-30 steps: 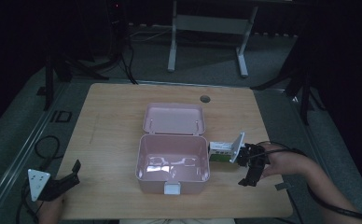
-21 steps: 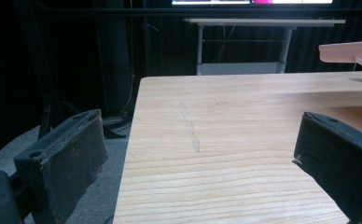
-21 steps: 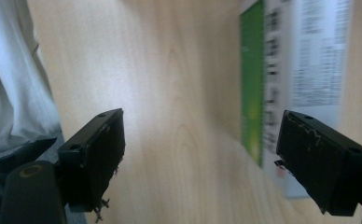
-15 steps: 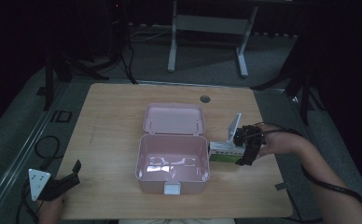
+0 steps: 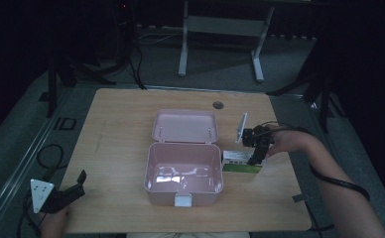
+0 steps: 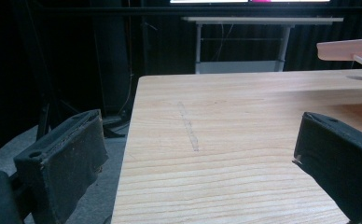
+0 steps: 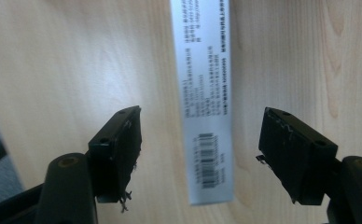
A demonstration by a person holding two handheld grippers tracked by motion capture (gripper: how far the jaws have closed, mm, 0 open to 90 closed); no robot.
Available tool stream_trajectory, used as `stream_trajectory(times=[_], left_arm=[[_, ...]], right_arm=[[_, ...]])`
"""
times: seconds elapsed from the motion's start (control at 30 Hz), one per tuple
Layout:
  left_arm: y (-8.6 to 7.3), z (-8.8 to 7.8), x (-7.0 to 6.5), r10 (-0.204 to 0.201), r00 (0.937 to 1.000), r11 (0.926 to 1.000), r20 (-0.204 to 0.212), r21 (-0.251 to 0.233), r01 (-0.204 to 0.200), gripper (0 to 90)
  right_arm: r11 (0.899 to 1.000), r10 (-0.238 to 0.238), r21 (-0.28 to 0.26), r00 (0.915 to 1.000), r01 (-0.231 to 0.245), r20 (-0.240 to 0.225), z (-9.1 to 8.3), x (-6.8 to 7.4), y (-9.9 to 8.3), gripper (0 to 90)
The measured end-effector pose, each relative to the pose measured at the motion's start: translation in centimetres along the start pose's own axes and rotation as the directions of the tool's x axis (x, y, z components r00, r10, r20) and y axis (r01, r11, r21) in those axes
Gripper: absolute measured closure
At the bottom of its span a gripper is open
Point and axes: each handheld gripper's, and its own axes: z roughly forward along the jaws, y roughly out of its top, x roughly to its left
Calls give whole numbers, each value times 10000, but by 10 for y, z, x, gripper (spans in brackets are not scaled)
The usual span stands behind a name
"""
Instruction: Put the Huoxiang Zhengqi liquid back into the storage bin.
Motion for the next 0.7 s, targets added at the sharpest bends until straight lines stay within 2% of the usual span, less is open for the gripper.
stream_trajectory(times=[0.2,0.27,0.4,0.7], left_arm=[[0,0,0,33,10000,10000,22,33,-33,23],[0,0,0,32,10000,10000,30,42,-32,23],[0,0,0,38,10000,10000,34,39,-38,23],[0,0,0,14,10000,10000,93,30,-14,23]], right_arm=[[9998,-26,193,10000,26,10,12,-8,8,342],[9998,-53,207,9999,56,-152,14,-8,11,350],[9991,-176,389,9997,183,-183,21,-9,17,352],[9963,-291,792,9989,320,-377,34,-11,22,442]])
